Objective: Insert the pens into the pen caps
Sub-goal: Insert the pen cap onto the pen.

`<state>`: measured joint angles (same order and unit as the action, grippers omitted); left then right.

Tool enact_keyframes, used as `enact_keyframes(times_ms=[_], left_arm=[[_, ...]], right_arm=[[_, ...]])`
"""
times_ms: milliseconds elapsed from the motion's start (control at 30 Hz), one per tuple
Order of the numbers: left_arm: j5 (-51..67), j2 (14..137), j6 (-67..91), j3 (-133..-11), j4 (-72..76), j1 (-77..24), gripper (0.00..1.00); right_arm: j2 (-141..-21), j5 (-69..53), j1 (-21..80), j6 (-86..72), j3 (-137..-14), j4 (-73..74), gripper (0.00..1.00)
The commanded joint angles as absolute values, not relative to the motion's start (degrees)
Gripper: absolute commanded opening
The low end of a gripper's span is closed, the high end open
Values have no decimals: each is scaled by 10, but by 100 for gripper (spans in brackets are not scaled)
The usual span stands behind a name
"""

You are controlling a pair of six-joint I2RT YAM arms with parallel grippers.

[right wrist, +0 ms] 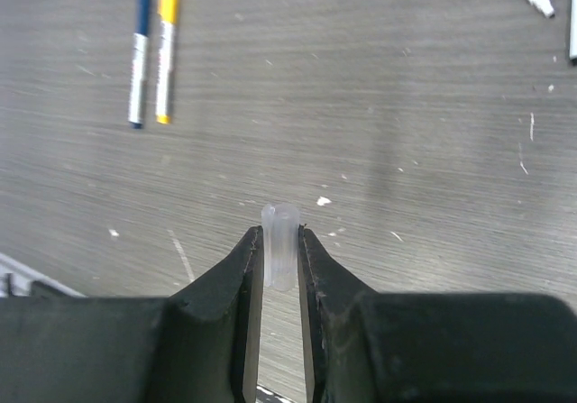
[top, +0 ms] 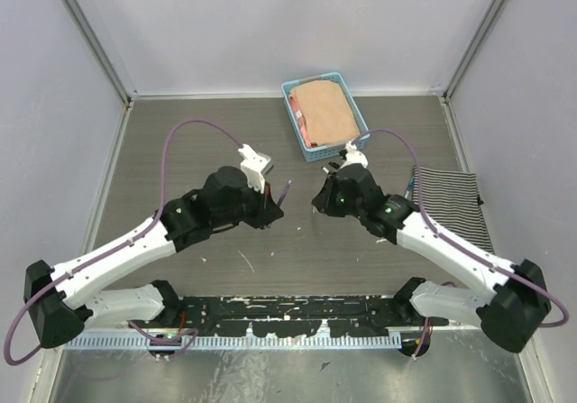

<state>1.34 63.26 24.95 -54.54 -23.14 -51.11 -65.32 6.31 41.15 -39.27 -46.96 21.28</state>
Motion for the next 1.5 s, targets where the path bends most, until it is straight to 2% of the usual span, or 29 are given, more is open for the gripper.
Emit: enact_keyframes(times_ms=[0, 367, 600, 967, 1467], left_arm=[[-28, 601, 276, -524, -133, -562, 0], [-15, 615, 267, -525, -79, -611, 0], [-9, 644, 261, -553, -90, -622, 0], [1, 660, 250, -569, -83, -636, 0], [8, 670, 244, -574, -79, -641, 0]], right_arm=[[-568, 82, 414, -425, -470, 155, 15], [-403, 187, 414, -499, -457, 140, 16], [-332, 187, 413, -508, -393, 29, 16], [-354, 130, 413, -520, -380, -43, 15], [-384, 85, 413, -511, -392, -32, 15]])
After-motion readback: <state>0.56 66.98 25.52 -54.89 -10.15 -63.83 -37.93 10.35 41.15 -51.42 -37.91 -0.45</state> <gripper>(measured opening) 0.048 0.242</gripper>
